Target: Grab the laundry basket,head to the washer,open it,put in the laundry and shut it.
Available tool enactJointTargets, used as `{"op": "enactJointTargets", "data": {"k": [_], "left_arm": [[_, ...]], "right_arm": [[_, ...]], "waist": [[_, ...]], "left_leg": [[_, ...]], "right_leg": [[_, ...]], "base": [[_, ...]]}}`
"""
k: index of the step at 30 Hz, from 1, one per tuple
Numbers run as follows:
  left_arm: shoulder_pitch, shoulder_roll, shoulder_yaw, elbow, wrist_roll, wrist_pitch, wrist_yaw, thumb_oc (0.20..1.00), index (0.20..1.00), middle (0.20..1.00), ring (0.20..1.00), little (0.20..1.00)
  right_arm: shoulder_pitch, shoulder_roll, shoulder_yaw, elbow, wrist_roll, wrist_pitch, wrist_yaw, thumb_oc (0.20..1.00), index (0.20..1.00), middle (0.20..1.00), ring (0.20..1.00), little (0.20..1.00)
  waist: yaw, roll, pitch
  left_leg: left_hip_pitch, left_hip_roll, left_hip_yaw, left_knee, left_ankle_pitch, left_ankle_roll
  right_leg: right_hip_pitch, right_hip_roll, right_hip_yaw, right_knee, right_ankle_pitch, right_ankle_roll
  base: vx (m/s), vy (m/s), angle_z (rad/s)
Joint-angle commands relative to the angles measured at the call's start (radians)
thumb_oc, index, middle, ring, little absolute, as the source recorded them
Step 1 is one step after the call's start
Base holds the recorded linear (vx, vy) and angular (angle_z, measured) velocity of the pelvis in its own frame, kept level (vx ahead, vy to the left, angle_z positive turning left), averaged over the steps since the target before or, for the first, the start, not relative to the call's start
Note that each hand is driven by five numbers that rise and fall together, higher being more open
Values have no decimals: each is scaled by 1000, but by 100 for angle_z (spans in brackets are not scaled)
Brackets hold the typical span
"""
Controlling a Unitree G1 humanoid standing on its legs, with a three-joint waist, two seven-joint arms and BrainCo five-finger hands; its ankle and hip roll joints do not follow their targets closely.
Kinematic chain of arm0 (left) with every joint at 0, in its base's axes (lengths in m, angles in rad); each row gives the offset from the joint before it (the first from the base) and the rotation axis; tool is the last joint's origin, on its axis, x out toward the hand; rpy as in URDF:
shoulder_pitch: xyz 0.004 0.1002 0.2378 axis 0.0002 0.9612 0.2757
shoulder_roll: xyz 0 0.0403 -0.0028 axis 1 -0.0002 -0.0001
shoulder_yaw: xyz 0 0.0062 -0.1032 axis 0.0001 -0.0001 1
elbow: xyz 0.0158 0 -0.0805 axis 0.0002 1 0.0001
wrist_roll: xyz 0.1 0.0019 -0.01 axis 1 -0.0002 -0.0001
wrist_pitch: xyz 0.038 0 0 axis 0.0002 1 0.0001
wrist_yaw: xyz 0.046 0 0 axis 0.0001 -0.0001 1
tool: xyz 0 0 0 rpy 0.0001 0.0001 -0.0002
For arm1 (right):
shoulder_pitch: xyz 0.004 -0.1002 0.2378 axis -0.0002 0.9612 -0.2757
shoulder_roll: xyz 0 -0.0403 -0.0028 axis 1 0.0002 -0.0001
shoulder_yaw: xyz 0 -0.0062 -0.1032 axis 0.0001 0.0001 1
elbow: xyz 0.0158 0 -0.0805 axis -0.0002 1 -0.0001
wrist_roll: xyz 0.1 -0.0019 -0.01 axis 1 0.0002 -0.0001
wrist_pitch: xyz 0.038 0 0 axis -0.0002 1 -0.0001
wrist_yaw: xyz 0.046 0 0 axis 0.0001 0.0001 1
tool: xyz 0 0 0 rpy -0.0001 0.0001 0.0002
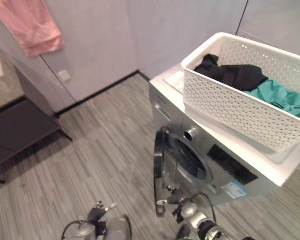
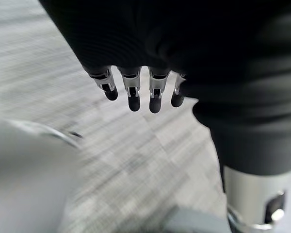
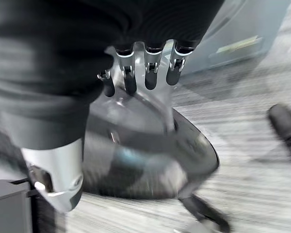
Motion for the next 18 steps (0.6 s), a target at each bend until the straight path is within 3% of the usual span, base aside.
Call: {"op": "enactJointTargets", "data": {"k": [1, 2, 3, 6, 7, 11, 13, 14, 15, 16, 17, 18], "left_arm": [[-36, 30, -110, -123, 177, -43, 26, 1000, 1000, 1000, 1000, 1000], [-69, 116, -123, -307, 272, -52, 34, 1000, 1000, 1000, 1000, 1000], [-65, 120, -124, -316, 273, -47, 34, 1000, 1000, 1000, 1000, 1000], [-114, 294, -97, -624, 440, -64, 13, 1000, 1000, 1000, 1000, 1000], [-149, 385, -77, -770, 488, -86, -19, 1000, 1000, 1000, 1000, 1000], [-227, 477, -64, -957, 446, -105, -102, 1000, 1000, 1000, 1000, 1000], [-294, 536, -106, -1103, 320, -103, -239, 1000, 1000, 1000, 1000, 1000], [-316, 564, -129, -1150, 279, -86, -289, 1000, 1000, 1000, 1000, 1000], [-329, 576, -140, -1177, 240, -82, -311, 1000, 1000, 1000, 1000, 1000], [-330, 577, -140, -1178, 239, -81, -312, 1000, 1000, 1000, 1000, 1000], [-362, 577, -191, -1199, 154, -75, -362, 1000, 1000, 1000, 1000, 1000], [-366, 578, -193, -1197, 153, -76, -363, 1000, 1000, 1000, 1000, 1000]], "right_arm": [[-80, 88, -70, -66, 47, -84, -8, 1000, 1000, 1000, 1000, 1000], [-60, 59, -128, -68, 48, -85, -27, 1000, 1000, 1000, 1000, 1000], [-59, 60, -130, -68, 48, -85, -27, 1000, 1000, 1000, 1000, 1000], [30, 12, -203, -92, 32, -82, -9, 1000, 1000, 1000, 1000, 1000], [81, -17, -233, -72, 0, -74, 9, 1000, 1000, 1000, 1000, 1000], [157, -50, -283, -1, -49, -56, 35, 1000, 1000, 1000, 1000, 1000], [199, -78, -334, 80, -81, -40, 52, 1000, 1000, 1000, 1000, 1000], [203, -87, -348, 108, -93, -36, 55, 1000, 1000, 1000, 1000, 1000], [204, -90, -349, 126, -102, -34, 56, 1000, 1000, 1000, 1000, 1000], [203, -89, -350, 127, -102, -34, 56, 1000, 1000, 1000, 1000, 1000], [199, -104, -340, 160, -132, -30, 59, 1000, 1000, 1000, 1000, 1000], [199, -103, -342, 161, -133, -30, 59, 1000, 1000, 1000, 1000, 1000]], "waist": [[10, -42, -26], [2, -36, -30], [3, -38, -29], [-4, -39, -33], [-12, -42, -40], [-34, -43, -53], [-59, -28, -58], [-60, -26, -47], [-51, -26, -36], [-51, -23, -37], [-40, -30, -19], [-40, -30, -19]], "left_leg": [[-12, -18, -13, -17, -43, 35], [-4, -31, -19, -43, -46, 40], [-2, -32, -18, -44, -45, 41], [10, -42, -8, -54, -55, 42], [20, -44, -3, -49, -66, 42], [31, -32, 8, -32, -73, 33], [12, 12, 11, 72, -33, 5], [-25, 37, 2, 171, 39, -1], [-71, 43, -40, 272, 82, -12], [-79, 47, -46, 282, 79, -14], [-131, 9, -137, 391, 111, -15], [-135, 10, -140, 395, 109, -15]], "right_leg": [[-38, -50, 9, -1, -95, 63], [-38, -62, 8, -1, -79, 73], [-37, -63, 9, -1, -79, 73], [-28, -80, 4, 5, -70, 87], [-22, -84, 11, 9, -68, 90], [-13, -81, 19, 16, -77, 91], [-6, -48, 32, 29, -115, 72], [-8, -28, 32, 38, -122, 46], [-4, -10, 48, 45, -133, 28], [-6, -6, 46, 45, -135, 26], [0, 2, 75, 55, -143, 13], [-1, 3, 73, 55, -144, 13]], "base": [[35, 146, 65], [34, 146, 56], [35, 129, 1], [46, 55, 6], [97, 9, 4], [72, -34, -1], [54, -132, 0], [-3, -152, -5], [-25, -111, -21], [50, -67, -62], [31, -11, -79], [59, 26, -92]]}}
